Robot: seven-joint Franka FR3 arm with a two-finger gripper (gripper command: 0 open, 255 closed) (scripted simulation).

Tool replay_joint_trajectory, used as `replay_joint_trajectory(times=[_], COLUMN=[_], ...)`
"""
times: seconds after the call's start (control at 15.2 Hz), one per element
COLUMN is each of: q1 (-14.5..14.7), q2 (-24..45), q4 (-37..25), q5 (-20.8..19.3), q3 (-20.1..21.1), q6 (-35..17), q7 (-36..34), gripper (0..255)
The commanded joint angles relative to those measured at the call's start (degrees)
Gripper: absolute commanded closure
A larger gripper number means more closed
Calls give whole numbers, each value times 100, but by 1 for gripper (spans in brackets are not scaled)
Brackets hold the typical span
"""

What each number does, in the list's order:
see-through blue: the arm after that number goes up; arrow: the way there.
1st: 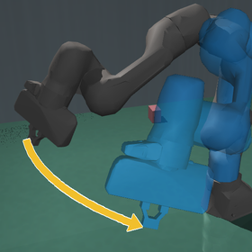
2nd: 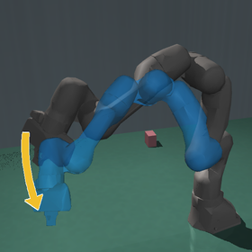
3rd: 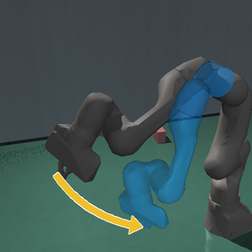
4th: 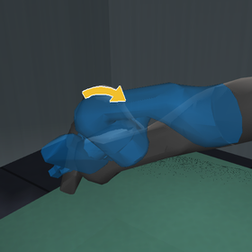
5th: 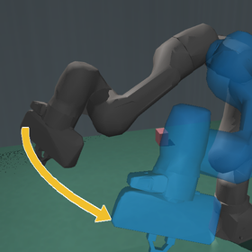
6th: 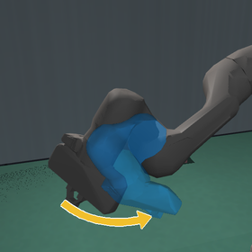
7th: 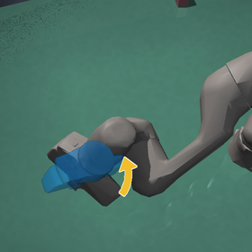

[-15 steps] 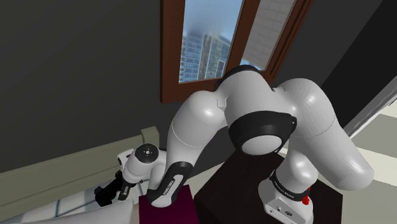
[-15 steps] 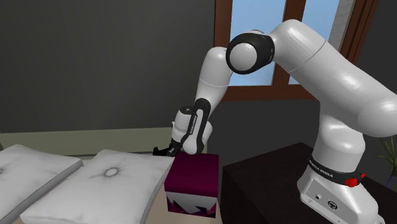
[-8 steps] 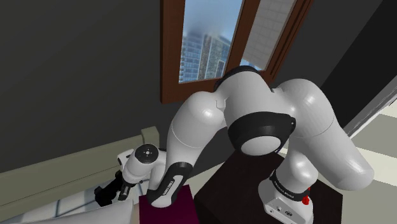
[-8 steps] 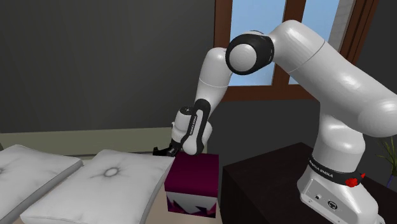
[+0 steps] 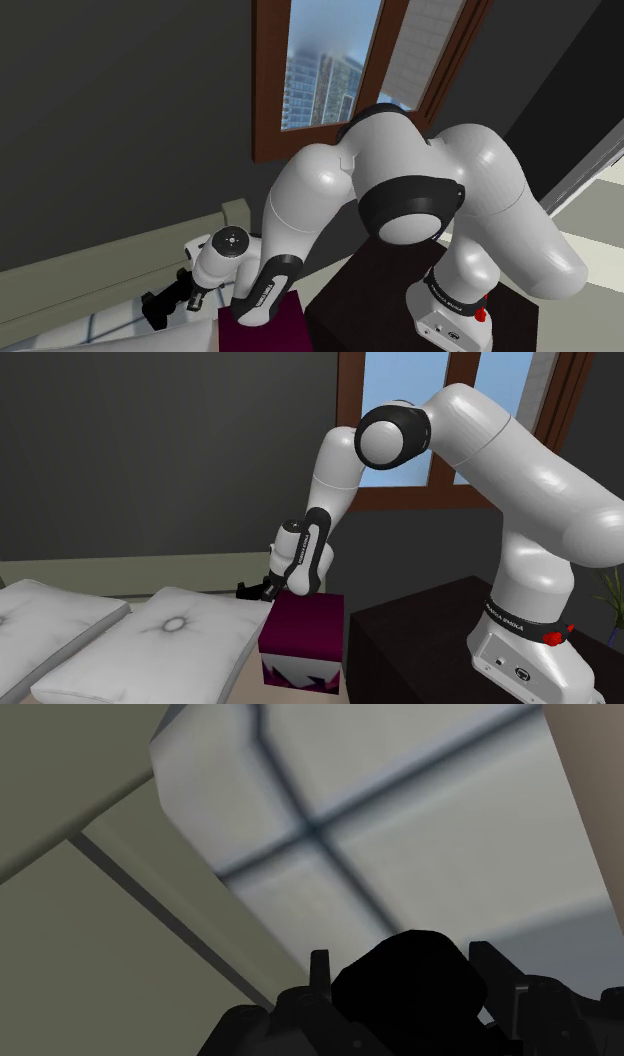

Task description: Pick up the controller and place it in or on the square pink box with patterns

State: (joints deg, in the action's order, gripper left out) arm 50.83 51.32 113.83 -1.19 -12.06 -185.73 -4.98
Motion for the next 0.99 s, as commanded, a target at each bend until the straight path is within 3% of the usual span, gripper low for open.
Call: replay_joint_trajectory(times=[0.0,0.92], q1=[0,121], q2=[1,-1033], q4=[-2,532], q5=[0,-67], q3=[1,-134], q6=[-1,493], q7=[0,84], gripper=[255,255])
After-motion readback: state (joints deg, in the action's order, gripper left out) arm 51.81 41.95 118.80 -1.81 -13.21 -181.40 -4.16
